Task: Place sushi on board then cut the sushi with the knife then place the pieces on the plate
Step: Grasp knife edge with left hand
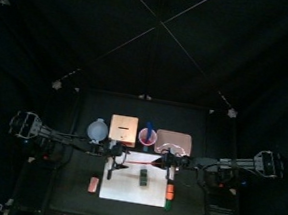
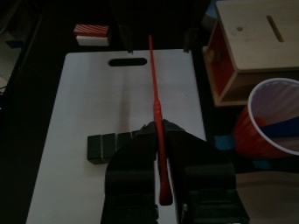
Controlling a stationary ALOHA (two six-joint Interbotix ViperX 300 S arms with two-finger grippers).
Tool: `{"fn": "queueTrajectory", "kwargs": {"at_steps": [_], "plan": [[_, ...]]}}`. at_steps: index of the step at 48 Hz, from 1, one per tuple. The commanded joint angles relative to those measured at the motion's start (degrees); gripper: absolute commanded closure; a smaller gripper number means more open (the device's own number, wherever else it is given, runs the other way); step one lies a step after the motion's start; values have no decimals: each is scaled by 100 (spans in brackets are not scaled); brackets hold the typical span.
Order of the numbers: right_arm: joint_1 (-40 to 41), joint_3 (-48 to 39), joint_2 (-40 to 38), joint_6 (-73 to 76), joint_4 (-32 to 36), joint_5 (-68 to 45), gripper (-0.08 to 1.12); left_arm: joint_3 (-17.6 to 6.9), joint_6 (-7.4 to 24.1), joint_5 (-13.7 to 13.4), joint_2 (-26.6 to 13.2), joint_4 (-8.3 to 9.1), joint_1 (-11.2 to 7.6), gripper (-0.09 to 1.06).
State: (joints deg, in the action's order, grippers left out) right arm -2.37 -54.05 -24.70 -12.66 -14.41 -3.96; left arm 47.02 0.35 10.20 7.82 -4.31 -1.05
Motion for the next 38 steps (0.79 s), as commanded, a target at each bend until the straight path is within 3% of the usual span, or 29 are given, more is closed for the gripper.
{"fn": "queueTrajectory", "kwargs": {"at_steps": [1,16,26,38], "plan": [[-35,62,-53,-9,-9,-44,78,-220,9,18,-79,9,70,-6],[-44,18,-44,-9,-97,-53,78,-325,18,18,-343,44,141,-6],[-53,0,-44,-9,-123,-53,78,-369,18,18,-369,167,141,-5],[-53,0,-44,-9,-123,-44,78,-378,9,26,-369,272,141,13]]}}
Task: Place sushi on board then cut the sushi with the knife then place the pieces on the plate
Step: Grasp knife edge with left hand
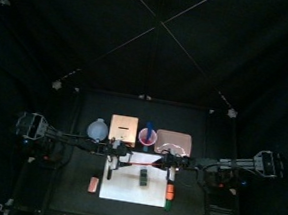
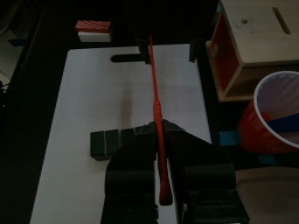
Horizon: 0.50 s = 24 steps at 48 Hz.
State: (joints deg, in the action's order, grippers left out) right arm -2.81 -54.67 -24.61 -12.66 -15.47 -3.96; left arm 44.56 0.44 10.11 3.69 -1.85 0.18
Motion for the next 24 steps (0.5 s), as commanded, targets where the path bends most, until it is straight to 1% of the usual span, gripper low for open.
{"fn": "queueTrajectory", "kwargs": {"at_steps": [1,11,19,24], "plan": [[-9,62,-53,-9,-18,-44,78,-132,0,26,35,18,18,15],[-9,44,-53,0,-26,-44,78,-149,9,9,26,18,18,40],[-123,-88,-18,-9,-325,-44,78,-193,0,-9,-79,9,-44,58],[-246,-158,44,0,-571,0,78,-281,0,-18,-220,9,-105,63]]}}
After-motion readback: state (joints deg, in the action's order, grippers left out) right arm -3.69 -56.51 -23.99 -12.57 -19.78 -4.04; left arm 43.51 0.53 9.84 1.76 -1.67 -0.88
